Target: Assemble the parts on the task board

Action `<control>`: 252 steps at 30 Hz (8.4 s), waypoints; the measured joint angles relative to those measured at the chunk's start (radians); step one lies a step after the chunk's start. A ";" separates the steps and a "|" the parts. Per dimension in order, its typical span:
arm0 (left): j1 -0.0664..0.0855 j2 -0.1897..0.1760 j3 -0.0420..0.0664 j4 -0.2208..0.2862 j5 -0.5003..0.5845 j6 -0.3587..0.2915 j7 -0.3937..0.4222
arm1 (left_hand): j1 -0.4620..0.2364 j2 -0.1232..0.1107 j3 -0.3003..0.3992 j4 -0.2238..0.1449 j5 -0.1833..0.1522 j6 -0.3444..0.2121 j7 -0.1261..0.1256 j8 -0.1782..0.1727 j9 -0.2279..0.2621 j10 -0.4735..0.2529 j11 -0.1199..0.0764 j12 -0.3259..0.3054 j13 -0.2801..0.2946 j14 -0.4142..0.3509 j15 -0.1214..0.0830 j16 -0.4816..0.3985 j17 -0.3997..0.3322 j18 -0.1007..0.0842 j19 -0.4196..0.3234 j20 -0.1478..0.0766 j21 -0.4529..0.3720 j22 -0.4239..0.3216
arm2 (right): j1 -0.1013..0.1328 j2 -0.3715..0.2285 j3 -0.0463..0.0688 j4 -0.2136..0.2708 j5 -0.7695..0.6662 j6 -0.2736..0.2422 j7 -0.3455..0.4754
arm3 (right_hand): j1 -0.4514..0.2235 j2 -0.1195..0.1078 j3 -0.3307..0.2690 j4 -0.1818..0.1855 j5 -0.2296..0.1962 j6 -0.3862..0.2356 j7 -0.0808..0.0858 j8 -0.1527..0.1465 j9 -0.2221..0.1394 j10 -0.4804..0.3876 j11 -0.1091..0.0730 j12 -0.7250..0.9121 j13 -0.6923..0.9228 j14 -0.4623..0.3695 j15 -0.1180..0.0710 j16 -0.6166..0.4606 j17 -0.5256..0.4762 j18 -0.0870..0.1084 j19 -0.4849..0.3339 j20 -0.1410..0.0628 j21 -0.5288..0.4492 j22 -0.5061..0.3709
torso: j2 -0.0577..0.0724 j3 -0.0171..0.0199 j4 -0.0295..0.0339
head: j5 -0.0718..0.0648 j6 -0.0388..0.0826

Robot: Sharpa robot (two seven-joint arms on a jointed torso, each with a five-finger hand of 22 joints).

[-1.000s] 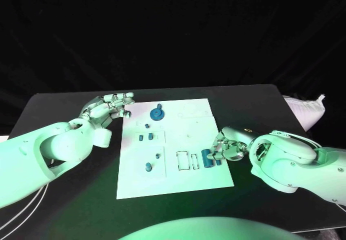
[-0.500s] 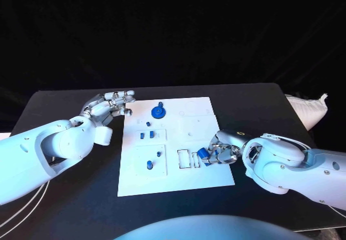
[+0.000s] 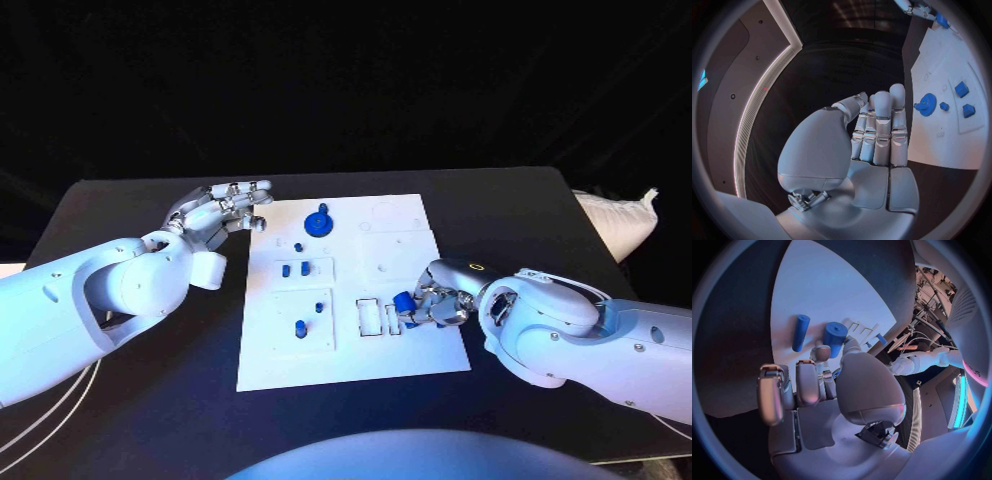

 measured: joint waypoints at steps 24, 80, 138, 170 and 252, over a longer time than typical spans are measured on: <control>-0.002 -0.001 0.000 0.000 -0.001 0.006 -0.003 | 0.000 0.000 -0.003 0.003 0.000 0.000 0.000 0.000 0.000 -0.004 0.004 0.000 0.001 0.000 0.000 0.000 -0.001 0.000 0.000 0.000 0.000 -0.001 | -0.004 -0.021 0.017 0.071 0.214 -0.173 -0.008 | 0.040 0.010 0.009 -0.006 0.126 0.013 -0.006 0.004 0.006 0.031 -0.018 0.038 0.076 0.002 -0.005 0.029 0.033 0.000 0.004 -0.011 0.007 0.001 | 0.000 0.0000 0.0013 | 0.003 0.003; -0.002 0.002 0.000 0.001 -0.014 0.015 -0.008 | -0.004 0.004 -0.008 0.003 0.000 -0.004 0.004 0.000 0.000 -0.008 0.000 0.006 0.002 0.000 0.000 0.000 -0.002 0.000 0.000 0.000 -0.005 -0.003 | -0.008 0.073 0.017 0.033 0.147 -0.092 0.000 | 0.038 -0.014 0.044 -0.104 -0.219 0.027 -0.009 -0.004 0.099 0.007 -0.014 -0.125 0.015 -0.002 -0.009 0.033 0.028 0.000 0.003 -0.011 0.004 0.000 | 0.000 0.0006 0.0001 | 0.019 -0.015; -0.005 0.003 -0.001 -0.005 -0.018 0.020 -0.013 | -0.004 0.004 -0.008 0.003 0.000 -0.004 0.004 0.000 0.000 -0.008 0.000 0.006 0.001 -0.002 0.001 0.000 -0.002 0.000 0.000 0.000 -0.005 -0.002 | 0.001 -0.069 0.003 0.013 -0.111 0.076 -0.009 | -0.007 -0.004 -0.018 -0.006 -0.086 0.032 -0.009 -0.035 0.106 0.029 -0.010 -0.088 0.073 -0.002 -0.009 0.050 0.065 0.000 0.004 -0.011 0.012 0.000 | 0.001 0.0020 0.0012 | -0.021 -0.005; -0.005 0.001 -0.001 -0.004 -0.024 0.026 -0.017 | -0.004 0.004 -0.011 0.000 0.000 -0.004 0.004 0.000 0.000 -0.011 0.004 0.012 0.002 -0.004 -0.001 0.000 -0.004 0.000 0.000 0.000 -0.005 -0.004 | -0.030 -0.017 0.010 0.013 -0.347 0.103 -0.007 | 0.174 0.016 0.246 -0.096 -0.196 0.074 -0.020 -0.073 0.115 0.042 -0.026 -0.092 0.089 0.002 -0.019 0.070 0.109 -0.009 0.004 -0.018 0.016 0.001 | 0.001 0.0026 0.0060 | -0.019 -0.015; -0.005 0.000 -0.001 -0.002 -0.036 0.037 -0.029 | -0.004 0.004 -0.014 0.002 0.000 -0.004 0.004 0.004 0.000 -0.018 0.004 0.012 0.002 -0.004 0.000 0.000 -0.006 0.000 -0.004 0.004 -0.011 -0.006 | -0.037 -0.013 0.012 0.068 0.129 -0.067 -0.030 | -0.275 -0.007 0.112 0.002 -0.155 0.131 -0.038 -0.078 0.173 0.125 -0.042 -0.028 0.184 0.002 -0.027 0.089 0.153 -0.008 0.004 -0.025 0.031 0.001 | 0.002 0.0042 0.0107 | -0.016 -0.026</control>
